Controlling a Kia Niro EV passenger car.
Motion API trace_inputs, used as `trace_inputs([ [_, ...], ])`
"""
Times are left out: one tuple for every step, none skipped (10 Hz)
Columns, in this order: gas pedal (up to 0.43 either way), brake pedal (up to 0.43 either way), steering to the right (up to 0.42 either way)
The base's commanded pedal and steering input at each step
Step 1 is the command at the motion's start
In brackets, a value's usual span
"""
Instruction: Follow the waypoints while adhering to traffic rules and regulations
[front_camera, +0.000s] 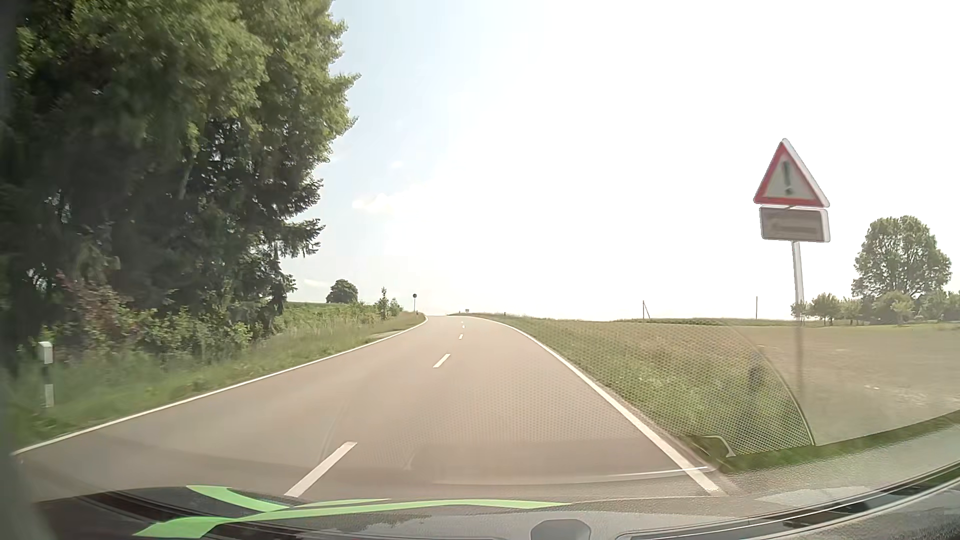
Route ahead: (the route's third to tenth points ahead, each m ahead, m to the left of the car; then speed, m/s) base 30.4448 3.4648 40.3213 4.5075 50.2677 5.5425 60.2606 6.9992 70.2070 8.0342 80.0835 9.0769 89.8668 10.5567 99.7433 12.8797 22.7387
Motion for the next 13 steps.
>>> trace_inputs([
  [0.319,0.0,-0.016],
  [0.319,0.0,-0.015],
  [0.319,0.0,-0.016],
  [0.311,0.0,-0.015],
  [0.311,0.0,-0.016],
  [0.311,0.0,-0.016],
  [0.311,0.0,-0.015],
  [0.311,0.0,-0.015],
  [0.311,0.0,-0.016],
  [0.311,0.0,-0.016],
  [0.311,0.0,-0.016],
  [0.287,0.0,-0.015],
  [0.287,0.0,-0.015],
])
